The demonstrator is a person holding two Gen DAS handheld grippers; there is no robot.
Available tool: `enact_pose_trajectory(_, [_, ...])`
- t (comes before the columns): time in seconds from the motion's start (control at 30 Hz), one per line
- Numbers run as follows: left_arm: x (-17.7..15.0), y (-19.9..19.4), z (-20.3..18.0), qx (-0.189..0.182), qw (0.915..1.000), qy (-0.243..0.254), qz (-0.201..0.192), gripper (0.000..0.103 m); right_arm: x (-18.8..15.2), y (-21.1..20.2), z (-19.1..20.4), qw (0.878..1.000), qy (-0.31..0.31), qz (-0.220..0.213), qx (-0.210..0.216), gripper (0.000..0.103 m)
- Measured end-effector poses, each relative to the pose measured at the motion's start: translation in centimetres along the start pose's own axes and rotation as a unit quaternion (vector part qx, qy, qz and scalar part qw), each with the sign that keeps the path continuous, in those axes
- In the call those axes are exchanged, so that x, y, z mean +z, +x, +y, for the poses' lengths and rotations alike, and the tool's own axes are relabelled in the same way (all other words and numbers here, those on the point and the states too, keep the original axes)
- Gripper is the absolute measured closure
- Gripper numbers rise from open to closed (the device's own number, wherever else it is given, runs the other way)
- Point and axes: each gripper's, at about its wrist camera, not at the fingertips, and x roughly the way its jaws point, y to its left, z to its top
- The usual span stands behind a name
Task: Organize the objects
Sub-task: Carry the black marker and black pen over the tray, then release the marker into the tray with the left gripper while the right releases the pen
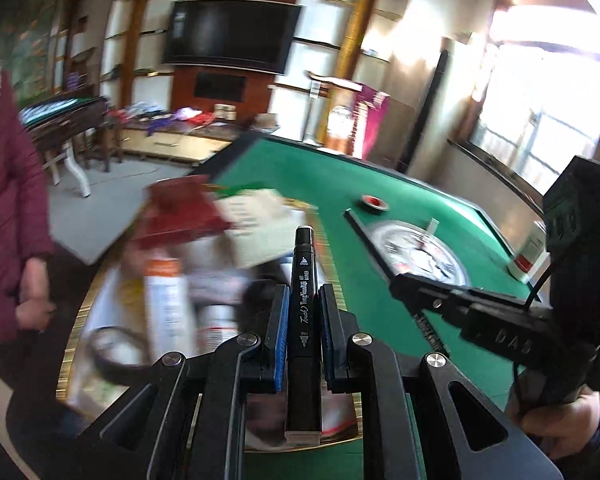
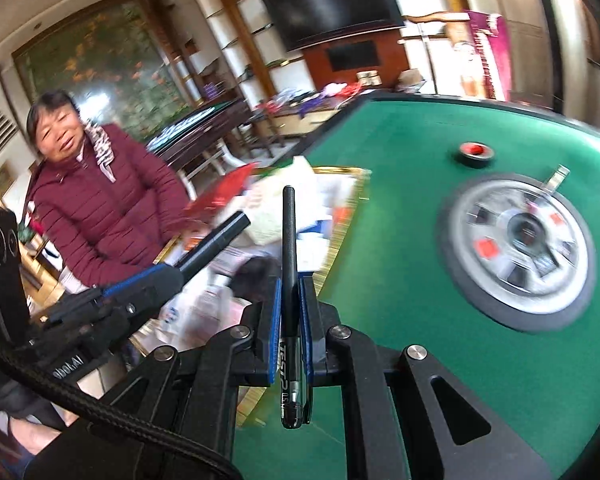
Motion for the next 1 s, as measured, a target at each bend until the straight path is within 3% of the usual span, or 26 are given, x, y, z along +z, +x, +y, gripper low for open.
enact_pose_trajectory(0.27, [-0.9,2.2,7.1,0.035,0.9970,-0.067,0.016,0.091,1.7,6.3,3.9,0.999,-0.006,0.042,-0.006,0.096])
enact_pose_trajectory(0.63, [-2.2,3.7,10.2,0.028,0.9944,-0.097,0.029,0.091,1.1,9.8,6.1,0.997,-0.011,0.079,-0.014,0.095])
enact_pose_trajectory(0.87, [-1.6,2.5,10.9,0.022,0.9946,-0.097,0.029,0.091,1.1,7.7,6.5,0.997,-0.027,0.073,-0.011,0.085])
enact_pose_trajectory(1.0, [-0.9,0.9,9.1,0.018,0.9971,-0.071,0.021,0.088,1.3,3.7,4.8,0.999,-0.026,0.041,0.001,0.072])
